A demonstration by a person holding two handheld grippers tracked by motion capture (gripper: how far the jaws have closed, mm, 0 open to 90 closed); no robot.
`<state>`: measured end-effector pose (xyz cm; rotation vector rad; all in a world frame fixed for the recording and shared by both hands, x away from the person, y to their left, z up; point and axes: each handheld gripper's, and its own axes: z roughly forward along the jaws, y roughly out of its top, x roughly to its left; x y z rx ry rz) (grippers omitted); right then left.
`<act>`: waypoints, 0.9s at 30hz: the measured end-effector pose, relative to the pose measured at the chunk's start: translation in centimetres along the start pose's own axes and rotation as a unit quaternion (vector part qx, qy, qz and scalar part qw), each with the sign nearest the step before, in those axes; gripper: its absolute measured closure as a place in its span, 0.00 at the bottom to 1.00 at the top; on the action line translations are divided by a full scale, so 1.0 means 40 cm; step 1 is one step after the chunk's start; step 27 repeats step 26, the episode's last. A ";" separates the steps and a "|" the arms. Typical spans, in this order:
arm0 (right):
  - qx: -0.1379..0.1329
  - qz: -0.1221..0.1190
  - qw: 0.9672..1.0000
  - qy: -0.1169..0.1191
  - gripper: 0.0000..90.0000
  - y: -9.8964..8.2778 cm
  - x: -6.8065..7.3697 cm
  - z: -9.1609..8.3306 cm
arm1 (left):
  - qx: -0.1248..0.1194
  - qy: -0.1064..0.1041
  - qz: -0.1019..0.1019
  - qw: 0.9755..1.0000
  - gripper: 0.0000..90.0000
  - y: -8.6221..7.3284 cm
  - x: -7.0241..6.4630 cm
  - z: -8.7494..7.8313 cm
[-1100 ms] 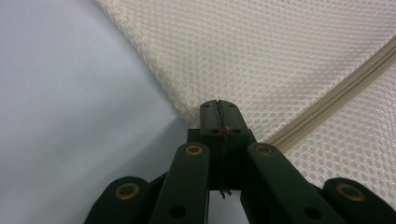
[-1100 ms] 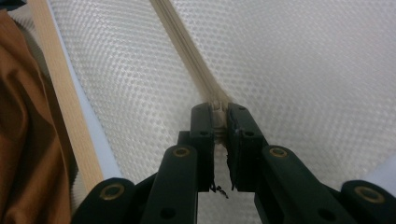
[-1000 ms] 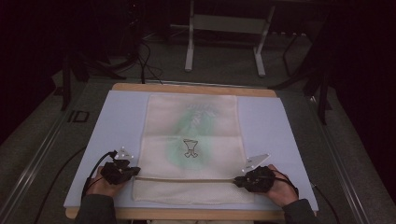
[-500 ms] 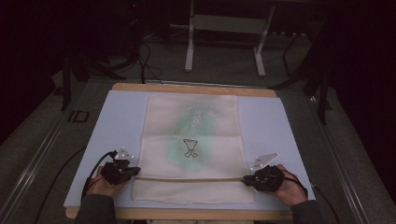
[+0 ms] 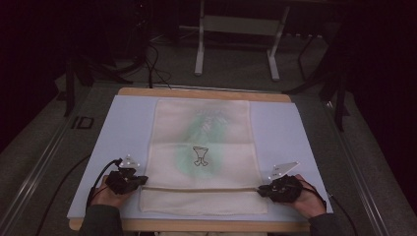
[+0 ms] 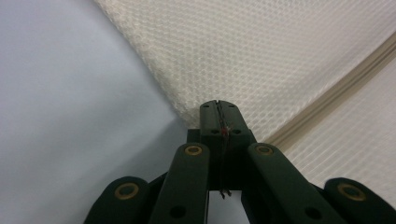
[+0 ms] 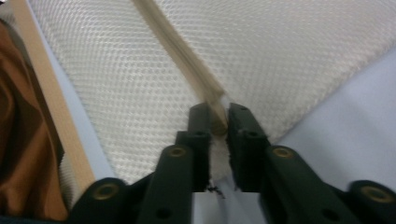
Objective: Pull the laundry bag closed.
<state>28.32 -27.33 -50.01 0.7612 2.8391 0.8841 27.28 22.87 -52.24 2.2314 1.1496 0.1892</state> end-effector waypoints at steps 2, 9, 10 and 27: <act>0.010 0.000 1.000 0.000 0.76 -0.003 -0.003 0.003 | -0.009 -0.014 -0.013 1.000 0.98 -0.004 0.007 -0.001; -0.032 0.032 0.999 -0.015 0.66 -0.026 -0.024 -0.026 | -0.010 -0.022 0.003 1.000 0.94 -0.002 0.004 -0.002; -0.037 0.035 0.999 -0.016 0.65 -0.028 -0.025 -0.028 | -0.011 -0.021 0.004 1.000 0.94 -0.002 0.004 -0.004; -0.105 0.124 0.979 -0.121 0.62 -0.078 -0.084 -0.030 | -0.082 0.067 -0.019 0.994 0.76 0.005 0.037 -0.024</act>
